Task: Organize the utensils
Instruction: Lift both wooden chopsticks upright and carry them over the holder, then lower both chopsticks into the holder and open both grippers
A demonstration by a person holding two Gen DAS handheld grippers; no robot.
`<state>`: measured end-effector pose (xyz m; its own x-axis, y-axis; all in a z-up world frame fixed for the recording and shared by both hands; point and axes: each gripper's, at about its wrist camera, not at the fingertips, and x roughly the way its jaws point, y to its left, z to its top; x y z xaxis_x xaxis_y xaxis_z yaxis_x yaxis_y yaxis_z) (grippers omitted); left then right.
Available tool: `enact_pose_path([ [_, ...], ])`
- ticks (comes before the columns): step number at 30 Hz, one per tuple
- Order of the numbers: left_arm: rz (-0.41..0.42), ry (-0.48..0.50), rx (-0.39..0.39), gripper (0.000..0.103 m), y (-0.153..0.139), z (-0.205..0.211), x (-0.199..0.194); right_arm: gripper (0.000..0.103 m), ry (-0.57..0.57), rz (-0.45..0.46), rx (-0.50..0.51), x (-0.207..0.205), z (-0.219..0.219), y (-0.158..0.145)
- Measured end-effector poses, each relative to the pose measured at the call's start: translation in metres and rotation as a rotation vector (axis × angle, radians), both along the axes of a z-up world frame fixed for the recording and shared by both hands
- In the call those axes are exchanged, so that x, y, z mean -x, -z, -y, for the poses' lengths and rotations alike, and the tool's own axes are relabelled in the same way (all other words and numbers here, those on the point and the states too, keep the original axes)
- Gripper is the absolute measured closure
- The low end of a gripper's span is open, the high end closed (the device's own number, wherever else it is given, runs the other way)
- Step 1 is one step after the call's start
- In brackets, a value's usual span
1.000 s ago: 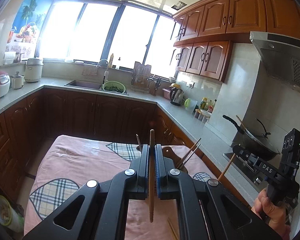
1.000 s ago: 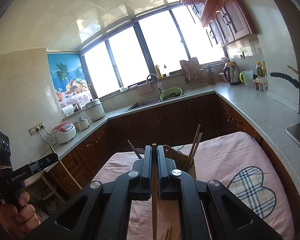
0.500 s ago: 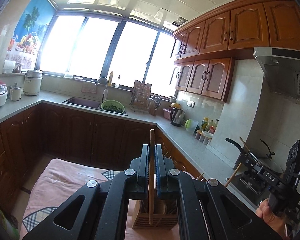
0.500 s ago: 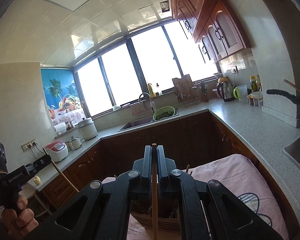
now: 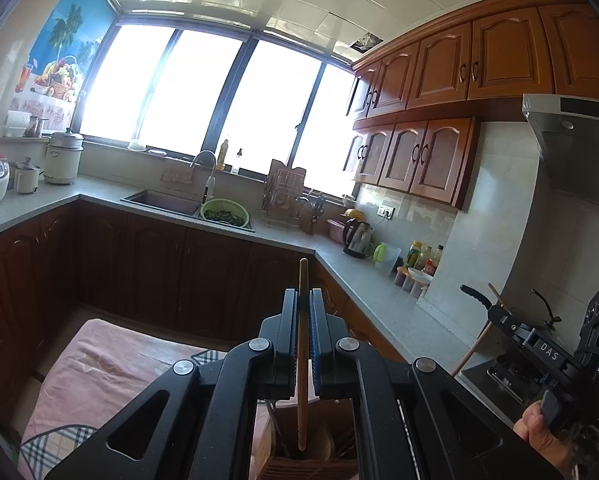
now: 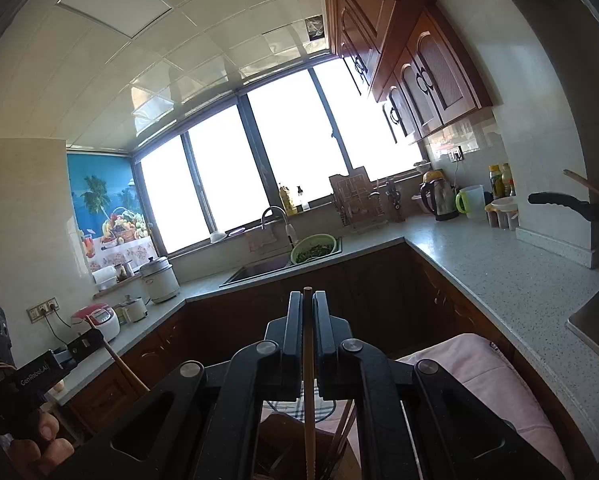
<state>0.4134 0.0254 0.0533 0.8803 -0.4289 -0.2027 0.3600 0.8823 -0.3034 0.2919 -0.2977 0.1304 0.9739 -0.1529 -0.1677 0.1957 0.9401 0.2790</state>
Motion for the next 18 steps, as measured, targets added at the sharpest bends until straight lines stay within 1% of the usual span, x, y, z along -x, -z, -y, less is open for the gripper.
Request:
enact_pose_path([
  [6, -0.023, -0.018, 0.033, 0.100, 0.014, 0.003, -0.021, 0.099, 0.009, 0.005, -0.013, -0.005, 0.006, 0.010],
  [18, -0.068, -0.026, 0.067, 0.100, 0.038, 0.011, -0.042, 0.099, 0.009, -0.024, -0.039, -0.016, 0.005, 0.035],
])
